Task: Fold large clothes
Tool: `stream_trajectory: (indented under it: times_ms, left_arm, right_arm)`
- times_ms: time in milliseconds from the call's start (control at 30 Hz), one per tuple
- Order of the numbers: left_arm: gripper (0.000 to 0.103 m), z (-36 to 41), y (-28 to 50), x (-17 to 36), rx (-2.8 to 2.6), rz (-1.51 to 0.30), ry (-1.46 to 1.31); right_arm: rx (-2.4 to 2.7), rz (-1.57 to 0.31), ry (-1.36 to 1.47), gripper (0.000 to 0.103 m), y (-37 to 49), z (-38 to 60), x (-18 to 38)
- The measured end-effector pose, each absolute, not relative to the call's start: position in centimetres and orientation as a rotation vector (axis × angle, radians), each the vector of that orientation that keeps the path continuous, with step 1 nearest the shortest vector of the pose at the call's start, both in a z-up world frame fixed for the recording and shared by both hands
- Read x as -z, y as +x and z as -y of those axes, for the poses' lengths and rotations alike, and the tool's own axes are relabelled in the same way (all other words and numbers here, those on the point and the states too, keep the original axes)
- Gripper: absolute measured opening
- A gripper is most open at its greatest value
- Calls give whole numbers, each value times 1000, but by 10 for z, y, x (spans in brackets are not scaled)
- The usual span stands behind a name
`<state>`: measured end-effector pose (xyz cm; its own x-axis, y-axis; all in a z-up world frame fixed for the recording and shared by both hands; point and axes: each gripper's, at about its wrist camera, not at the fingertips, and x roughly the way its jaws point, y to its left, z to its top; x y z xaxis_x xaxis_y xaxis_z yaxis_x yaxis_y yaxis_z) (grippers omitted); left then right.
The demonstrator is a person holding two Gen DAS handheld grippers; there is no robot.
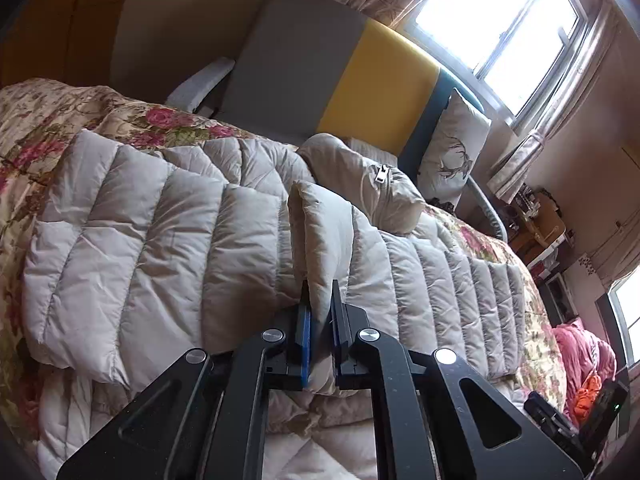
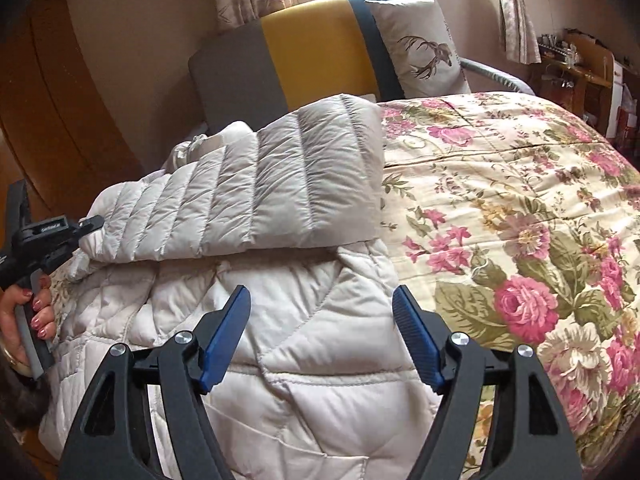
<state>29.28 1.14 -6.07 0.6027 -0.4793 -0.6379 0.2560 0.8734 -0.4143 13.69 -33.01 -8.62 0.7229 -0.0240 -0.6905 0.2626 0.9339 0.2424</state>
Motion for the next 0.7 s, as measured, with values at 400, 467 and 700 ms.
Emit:
stream_trajectory:
  times_ms: [400, 467, 700]
  left_arm:
    - [7, -17, 290, 81, 351, -746, -253]
    - [7, -17, 290, 85, 353, -749, -257]
    - [9, -11, 292, 106, 368, -778, -245]
  right_arm:
    - [291, -758, 220, 76, 258, 340, 57]
    - [296, -795, 202, 74, 283, 348, 63]
    - [311, -913, 162, 68, 351, 367, 105]
